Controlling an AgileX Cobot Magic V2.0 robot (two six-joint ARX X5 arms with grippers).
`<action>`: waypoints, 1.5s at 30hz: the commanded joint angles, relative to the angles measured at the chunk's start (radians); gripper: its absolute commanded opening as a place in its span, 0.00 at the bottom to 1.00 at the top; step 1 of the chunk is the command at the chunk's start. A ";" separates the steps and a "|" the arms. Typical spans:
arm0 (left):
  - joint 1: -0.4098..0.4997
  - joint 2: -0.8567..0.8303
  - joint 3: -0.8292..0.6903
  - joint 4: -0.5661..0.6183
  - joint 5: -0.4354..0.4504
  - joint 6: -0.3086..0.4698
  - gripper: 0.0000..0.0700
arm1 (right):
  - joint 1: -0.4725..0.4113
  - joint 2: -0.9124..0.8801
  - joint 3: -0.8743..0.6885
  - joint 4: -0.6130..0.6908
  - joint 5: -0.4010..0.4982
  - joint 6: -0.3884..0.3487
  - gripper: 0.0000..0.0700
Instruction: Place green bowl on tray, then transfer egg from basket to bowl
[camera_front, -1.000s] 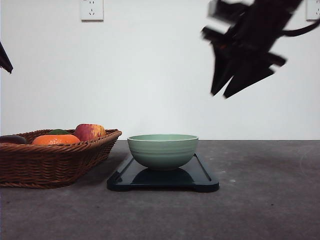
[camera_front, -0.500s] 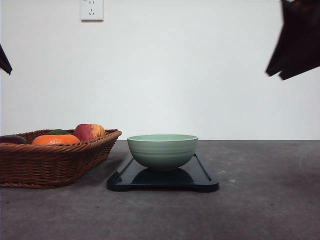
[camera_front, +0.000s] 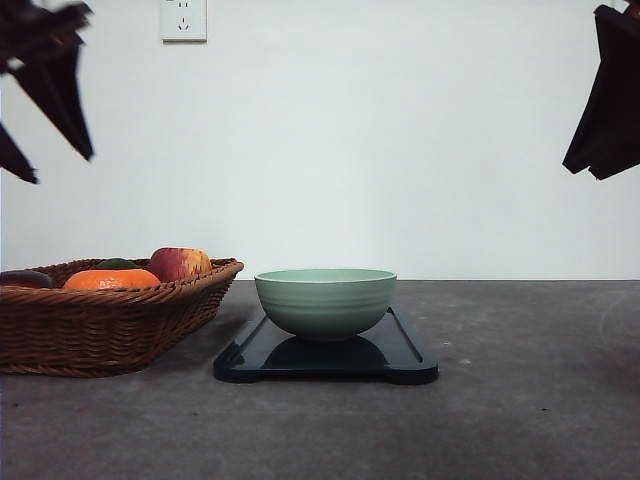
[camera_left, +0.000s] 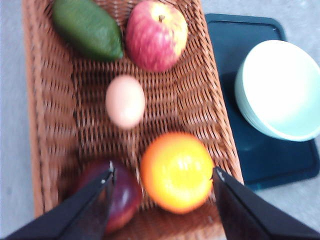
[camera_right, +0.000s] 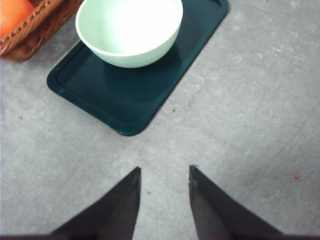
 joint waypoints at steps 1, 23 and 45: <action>-0.014 0.064 0.061 0.005 -0.022 0.039 0.56 | 0.008 0.008 0.003 0.011 0.001 -0.009 0.27; -0.087 0.533 0.246 0.057 -0.219 0.053 0.56 | 0.008 0.008 0.003 0.017 0.001 0.023 0.27; -0.087 0.573 0.246 0.062 -0.225 0.053 0.25 | 0.008 0.008 0.003 0.017 0.002 0.023 0.27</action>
